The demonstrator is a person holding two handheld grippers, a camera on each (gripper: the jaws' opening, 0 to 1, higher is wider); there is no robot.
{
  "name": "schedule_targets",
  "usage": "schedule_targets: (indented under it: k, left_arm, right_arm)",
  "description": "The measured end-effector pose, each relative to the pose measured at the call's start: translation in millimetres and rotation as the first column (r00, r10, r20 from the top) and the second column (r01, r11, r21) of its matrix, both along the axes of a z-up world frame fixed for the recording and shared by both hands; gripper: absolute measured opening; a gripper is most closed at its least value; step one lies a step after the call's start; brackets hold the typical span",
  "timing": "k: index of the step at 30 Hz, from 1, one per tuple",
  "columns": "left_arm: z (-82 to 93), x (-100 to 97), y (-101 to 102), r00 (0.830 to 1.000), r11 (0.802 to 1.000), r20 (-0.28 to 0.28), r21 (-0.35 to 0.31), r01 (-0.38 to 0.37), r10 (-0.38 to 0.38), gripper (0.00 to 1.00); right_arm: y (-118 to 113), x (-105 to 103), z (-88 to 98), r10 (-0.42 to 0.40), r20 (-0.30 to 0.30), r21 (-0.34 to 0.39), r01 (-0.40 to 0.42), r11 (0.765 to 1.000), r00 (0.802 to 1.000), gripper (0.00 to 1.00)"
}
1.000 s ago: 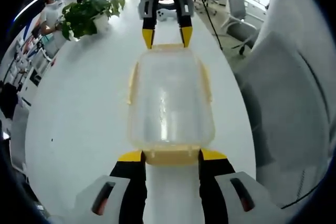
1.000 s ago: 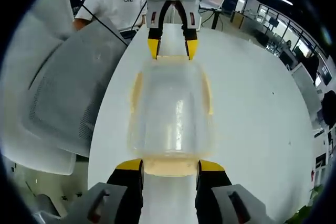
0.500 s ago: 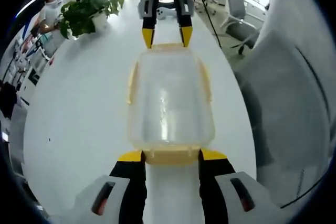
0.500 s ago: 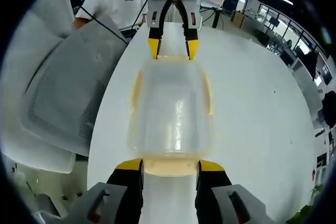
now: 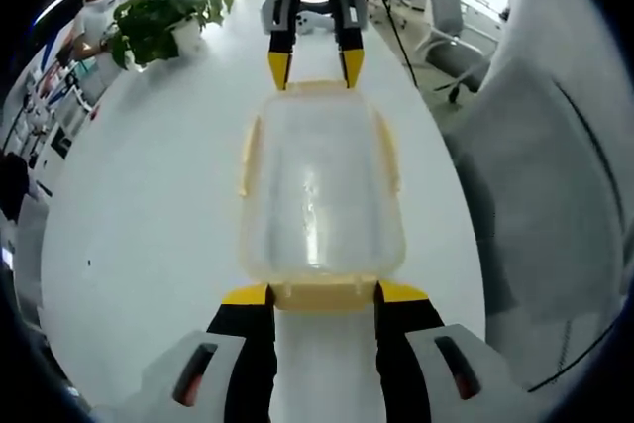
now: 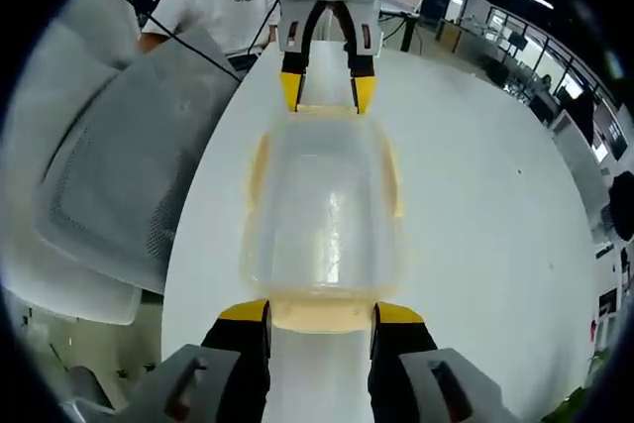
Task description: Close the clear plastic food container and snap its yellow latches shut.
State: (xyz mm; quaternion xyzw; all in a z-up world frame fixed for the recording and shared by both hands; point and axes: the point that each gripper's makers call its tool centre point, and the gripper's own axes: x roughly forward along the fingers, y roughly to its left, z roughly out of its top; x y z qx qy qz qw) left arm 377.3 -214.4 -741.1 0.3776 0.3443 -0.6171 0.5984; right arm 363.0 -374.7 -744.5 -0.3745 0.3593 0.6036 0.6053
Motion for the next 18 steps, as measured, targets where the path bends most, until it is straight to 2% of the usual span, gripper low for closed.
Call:
schedule_targets:
  k: [18]
  left_arm:
    - [-1.5,1.6,1.0,1.0,1.0,-0.015,0.002,-0.003,0.003,0.36]
  right_arm:
    - [1.1,2.5,-2.7,-0.001,-0.015,0.0,0.001,1.0,1.0,0.36]
